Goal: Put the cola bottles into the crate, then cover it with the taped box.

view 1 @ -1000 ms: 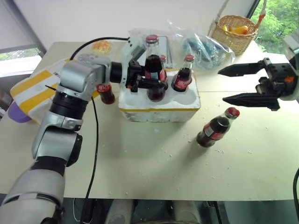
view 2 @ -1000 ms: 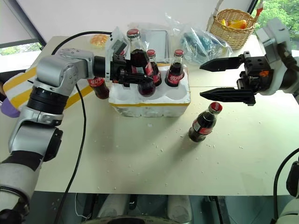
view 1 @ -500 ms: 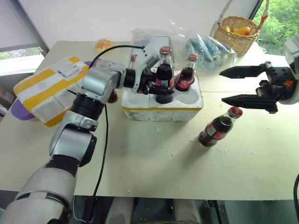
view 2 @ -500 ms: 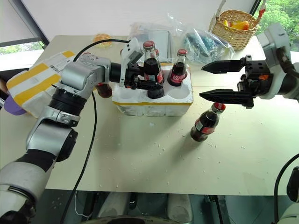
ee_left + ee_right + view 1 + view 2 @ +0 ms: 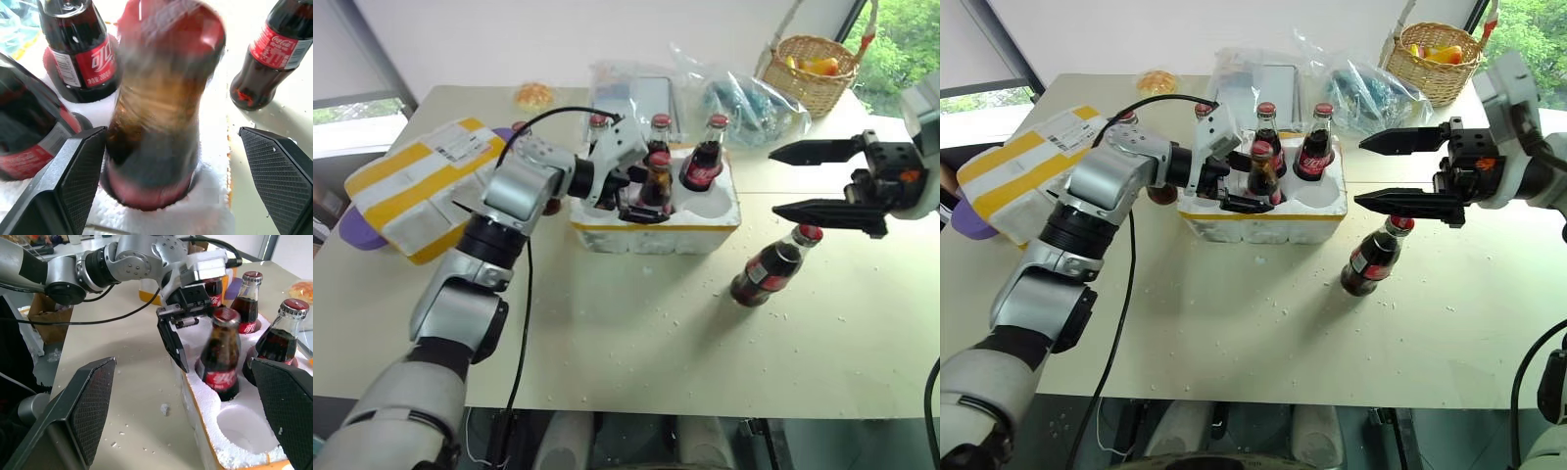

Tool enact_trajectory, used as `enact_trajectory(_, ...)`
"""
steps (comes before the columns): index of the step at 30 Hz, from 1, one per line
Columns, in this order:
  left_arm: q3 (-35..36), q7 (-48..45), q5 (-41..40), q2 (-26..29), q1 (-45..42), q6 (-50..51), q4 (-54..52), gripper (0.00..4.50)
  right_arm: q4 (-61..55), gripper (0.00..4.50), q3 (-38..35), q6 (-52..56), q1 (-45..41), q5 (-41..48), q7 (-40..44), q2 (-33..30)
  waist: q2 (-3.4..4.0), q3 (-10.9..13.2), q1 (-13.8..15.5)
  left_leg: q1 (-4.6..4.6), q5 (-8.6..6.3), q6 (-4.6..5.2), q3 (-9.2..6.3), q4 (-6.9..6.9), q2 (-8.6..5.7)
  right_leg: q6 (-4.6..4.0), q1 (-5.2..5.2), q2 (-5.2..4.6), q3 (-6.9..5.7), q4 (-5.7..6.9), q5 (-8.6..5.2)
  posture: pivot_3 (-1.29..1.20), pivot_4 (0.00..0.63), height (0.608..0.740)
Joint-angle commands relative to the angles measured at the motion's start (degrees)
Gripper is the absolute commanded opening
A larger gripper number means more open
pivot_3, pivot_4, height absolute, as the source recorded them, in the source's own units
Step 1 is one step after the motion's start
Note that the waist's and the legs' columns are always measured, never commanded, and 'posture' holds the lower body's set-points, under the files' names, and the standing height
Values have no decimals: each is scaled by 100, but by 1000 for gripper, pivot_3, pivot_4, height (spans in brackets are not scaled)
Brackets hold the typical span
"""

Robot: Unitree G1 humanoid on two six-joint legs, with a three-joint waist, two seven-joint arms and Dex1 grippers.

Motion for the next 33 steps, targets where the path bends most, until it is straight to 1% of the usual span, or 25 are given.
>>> enact_trajectory(1,771,110,-407,535,105,508,-1004,4465,53,4500,-18,-179,-97,-137,23,-73,1,0,-21,0,0,0,0,-1,0,0,-1,0,0,0,0,0,150,737)
enact_trajectory(5,1612,232,-817,1528,786,1184,-2108,4465,188,4500,44,-270,-131,-261,40,-47,3,0,-57,2,0,0,0,-8,3,-1,-7,2,4,3,0,0,150,737)
enact_trajectory(8,2314,532,-808,2258,1663,1416,-2549,4465,305,4500,115,-361,-183,-365,33,2,3,0,-41,4,0,0,0,-8,3,-3,-5,2,4,4,1,0,150,737)
enact_trajectory(9,2548,672,-814,2408,1920,1496,-2623,4465,346,4500,136,-383,-208,-385,34,13,3,0,-40,4,0,0,2,-8,3,-4,-4,2,6,2,2,0,150,737)
enact_trajectory(11,2910,998,-849,2520,2300,1616,-2721,4465,413,4500,169,-418,-257,-425,48,33,3,0,-14,7,0,0,2,-6,3,-6,-4,3,9,3,3,0,150,737)
enact_trajectory(14,3175,1507,-834,2391,2664,1575,-2764,4465,512,4500,231,-450,-375,-478,57,77,2,0,64,7,2,-3,-2,3,4,-8,5,3,5,3,6,0,150,737)
enact_trajectory(16,3156,1917,-743,2139,2728,1406,-2642,4465,576,4500,276,-458,-487,-505,64,113,2,0,81,7,4,-7,0,5,3,-4,12,-1,5,-1,10,0,150,737)
enact_trajectory(19,2957,2341,-543,1813,2676,1015,-2295,4465,679,4500,321,-481,-604,-548,101,150,0,-1,68,9,5,-8,2,7,1,-2,15,-2,5,-6,14,0,150,737)
enact_trajectory(21,2683,2515,-307,1595,2580,549,-1851,4465,762,4500,337,-508,-661,-553,138,163,0,-1,46,9,5,-8,2,3,1,-2,12,0,5,-6,14,0,150,737)
enact_trajectory(26,2217,2751,69,1189,2261,-248,-863,4465,900,4500,322,-618,-662,-588,221,168,0,-1,19,10,5,-8,7,1,1,-3,10,0,7,-3,15,0,150,737)
enact_trajectory(33,1963,2759,263,805,1548,-912,448,4465,912,4500,161,-648,-497,-522,283,197,-1,0,30,10,6,-8,7,3,1,-2,10,0,7,-1,16,0,150,737)
